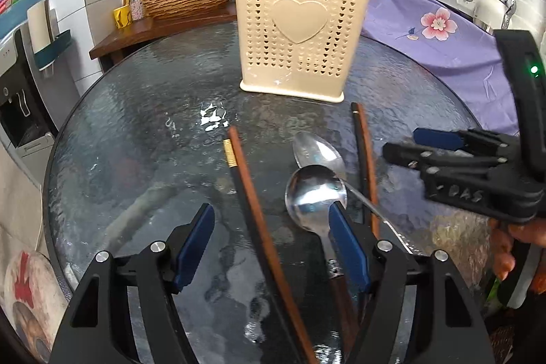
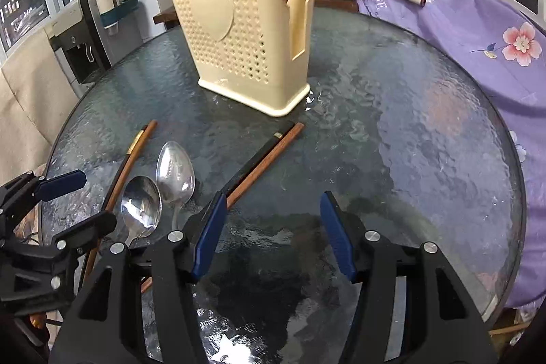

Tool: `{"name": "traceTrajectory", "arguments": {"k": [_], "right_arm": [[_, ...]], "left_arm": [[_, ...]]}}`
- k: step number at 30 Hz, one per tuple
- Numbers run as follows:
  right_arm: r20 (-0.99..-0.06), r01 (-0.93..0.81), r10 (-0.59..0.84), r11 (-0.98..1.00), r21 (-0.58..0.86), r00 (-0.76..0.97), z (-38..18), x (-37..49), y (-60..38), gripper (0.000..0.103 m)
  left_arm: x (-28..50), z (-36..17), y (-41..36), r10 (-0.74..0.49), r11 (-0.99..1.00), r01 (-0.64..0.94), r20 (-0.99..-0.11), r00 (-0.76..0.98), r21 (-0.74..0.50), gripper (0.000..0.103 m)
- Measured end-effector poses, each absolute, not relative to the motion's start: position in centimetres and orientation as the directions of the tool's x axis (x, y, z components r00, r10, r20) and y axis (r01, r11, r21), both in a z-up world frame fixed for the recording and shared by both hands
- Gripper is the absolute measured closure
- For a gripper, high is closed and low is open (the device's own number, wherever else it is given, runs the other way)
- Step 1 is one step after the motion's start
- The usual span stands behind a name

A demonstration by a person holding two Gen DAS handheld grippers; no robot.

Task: Organize utensils
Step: 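Withdraw both tools from the basket toward the remaining spoons and chopsticks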

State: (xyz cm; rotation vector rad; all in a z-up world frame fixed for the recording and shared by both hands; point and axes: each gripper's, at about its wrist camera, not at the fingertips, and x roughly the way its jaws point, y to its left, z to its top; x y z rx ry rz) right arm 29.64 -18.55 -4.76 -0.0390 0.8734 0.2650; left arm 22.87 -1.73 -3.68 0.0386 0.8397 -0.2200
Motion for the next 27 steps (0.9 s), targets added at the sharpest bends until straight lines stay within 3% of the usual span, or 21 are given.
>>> {"name": "traceTrajectory", "arguments": {"k": [10,15,18,23,27], "right_arm": [[-0.770,-0.284,0.176,0.959,-0.007,0.614,-5.5,29.2,-15.4,0.046],[-0.794,-0.324,0.219,0.946,0.029,0.567,-5.6,29.1,-17.2,0.046],[-0.810,-0.292,0.127,0.955,-0.057,0.573,-5.5,29.4,-18.4,0.050],[-0.819,-0.257,0.256,0.956,0.138,0.513,-5.3,30.5,-20.4,0.051],[-0.815,-0.215,0.257,0.962,0.167,0.519,-5.4,31.5,-19.2,0.051]], "left_arm": [[22.7,-4.2,-1.8,-0.141,0.980,0.196,-0.757,0.638,-0.018,0.035],[22.6,-4.3,-2.1,-0.156,0.977,0.209,-0.759,0.632,-0.027,0.035],[22.6,-4.3,-2.4,-0.161,0.976,0.215,-0.759,0.630,-0.028,0.035],[22.6,-4.1,-2.9,-0.155,0.976,0.216,-0.755,0.637,-0.018,0.037],[22.6,-3.9,-3.3,-0.163,0.974,0.226,-0.758,0.631,-0.021,0.040]]}}
